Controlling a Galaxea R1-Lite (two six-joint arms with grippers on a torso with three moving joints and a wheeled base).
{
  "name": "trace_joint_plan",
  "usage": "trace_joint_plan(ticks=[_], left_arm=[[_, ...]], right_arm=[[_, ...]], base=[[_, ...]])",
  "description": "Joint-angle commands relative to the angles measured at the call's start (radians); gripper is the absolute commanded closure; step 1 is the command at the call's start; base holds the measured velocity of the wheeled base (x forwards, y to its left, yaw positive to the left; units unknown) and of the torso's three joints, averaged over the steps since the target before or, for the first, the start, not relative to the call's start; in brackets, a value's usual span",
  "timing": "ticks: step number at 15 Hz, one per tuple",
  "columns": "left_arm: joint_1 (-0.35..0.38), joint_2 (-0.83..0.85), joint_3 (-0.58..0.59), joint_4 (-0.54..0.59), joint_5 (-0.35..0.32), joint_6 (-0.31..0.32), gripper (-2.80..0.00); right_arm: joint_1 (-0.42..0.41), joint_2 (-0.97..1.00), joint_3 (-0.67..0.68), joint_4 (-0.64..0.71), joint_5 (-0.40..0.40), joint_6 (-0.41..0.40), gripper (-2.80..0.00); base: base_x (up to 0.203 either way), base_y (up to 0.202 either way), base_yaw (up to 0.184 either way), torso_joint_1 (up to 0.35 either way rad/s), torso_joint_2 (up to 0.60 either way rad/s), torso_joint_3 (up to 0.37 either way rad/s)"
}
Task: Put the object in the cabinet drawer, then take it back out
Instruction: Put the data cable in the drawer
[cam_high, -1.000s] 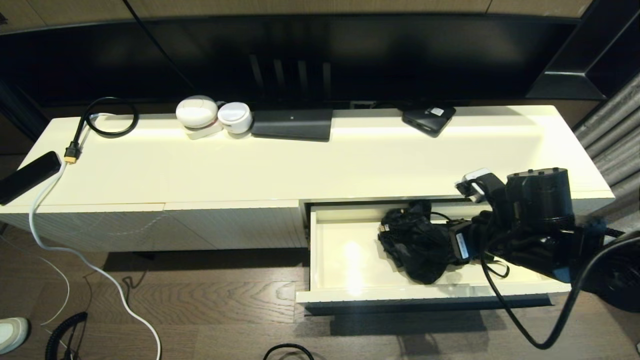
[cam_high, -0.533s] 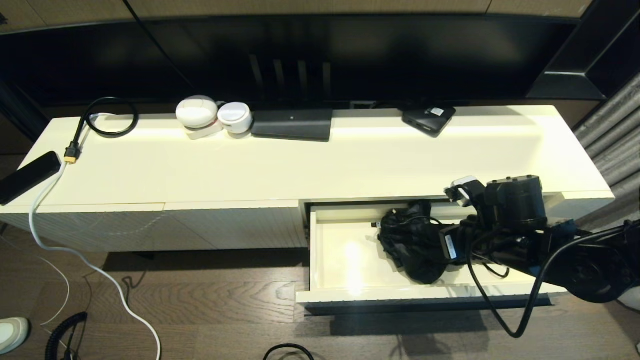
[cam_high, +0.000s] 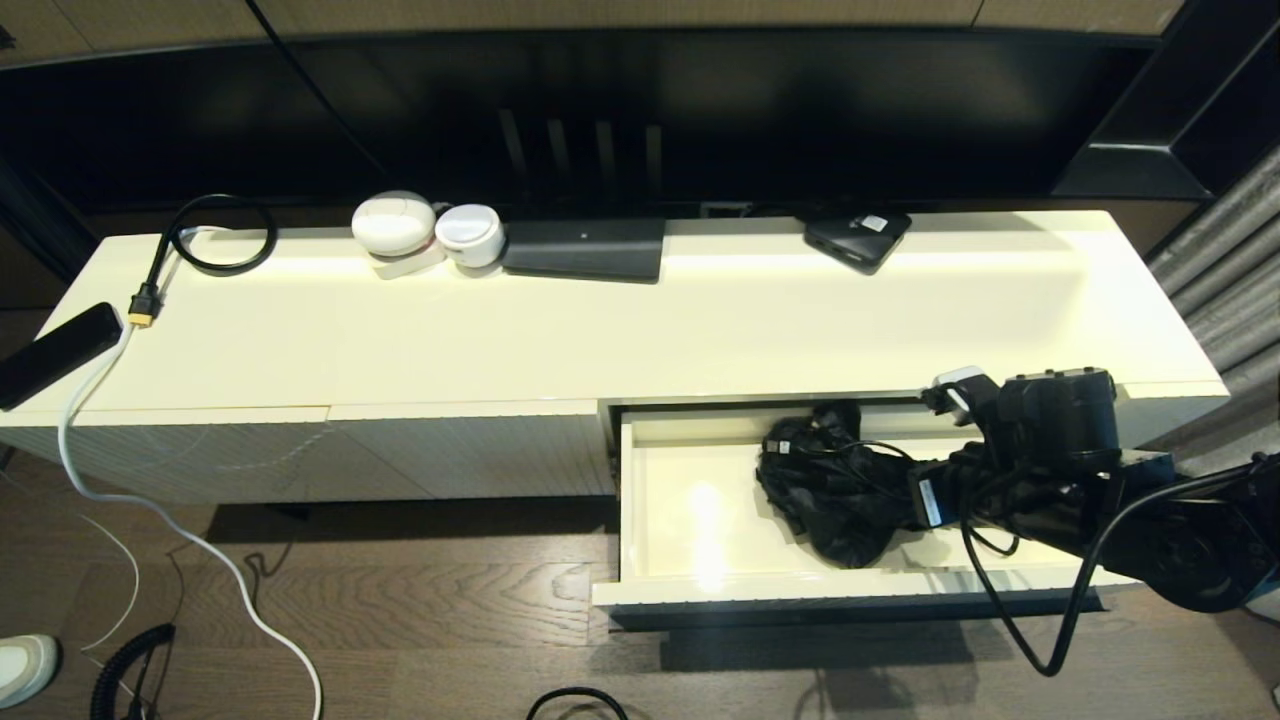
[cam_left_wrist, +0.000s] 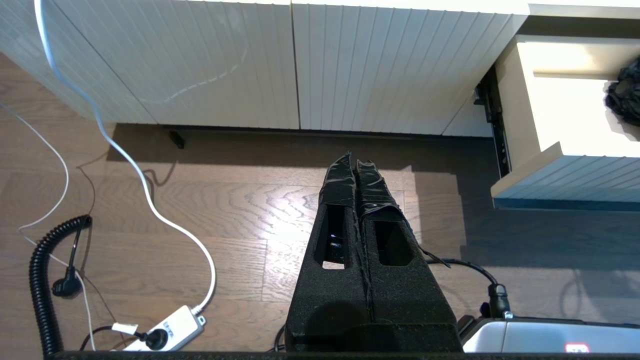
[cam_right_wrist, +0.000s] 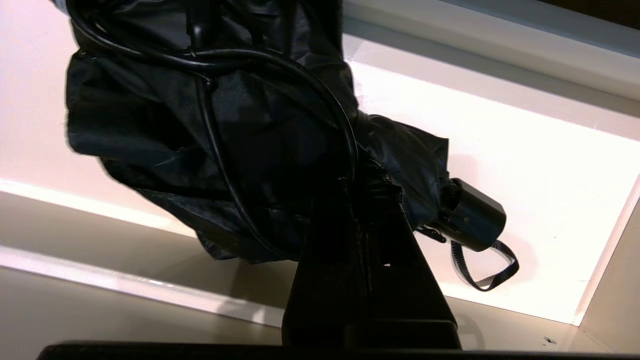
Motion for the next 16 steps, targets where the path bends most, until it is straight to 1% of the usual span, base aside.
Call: trace_joint_plan(ticks=[1, 7, 8, 14, 16], left_arm=[[0.001, 0.0, 0.0, 0.0, 0.0, -0.001, 0.0], [0.0, 0.0, 0.0, 0.0, 0.0, -0.001, 0.0], [0.001, 0.0, 0.0, 0.0, 0.0, -0.001, 0.0], [0.0, 0.0, 0.0, 0.0, 0.0, -0.001, 0.0], [0.001, 0.0, 0.0, 0.0, 0.0, -0.001, 0.0]], right_arm=[[-0.016, 0.014, 0.014, -0.017, -0.001, -0.001, 0.0], [-0.016, 0.017, 0.026, -0.024, -0.002, -0.013, 0.0], [-0.016, 0.02, 0.025, -0.036, -0.002, -0.013, -2.8], [-0.013, -0.028, 0.034, -0.067, -0.002, -0.013, -2.8], [-0.007, -0.077, 0.05, -0.075, -0.002, -0.015, -2.8]], base=[[0.0, 0.0, 0.0, 0.0, 0.0, 0.0], [0.0, 0.0, 0.0, 0.0, 0.0, 0.0], [0.0, 0.0, 0.0, 0.0, 0.0, 0.0], [0.0, 0.0, 0.0, 0.0, 0.0, 0.0], [0.0, 0.0, 0.0, 0.0, 0.0, 0.0]])
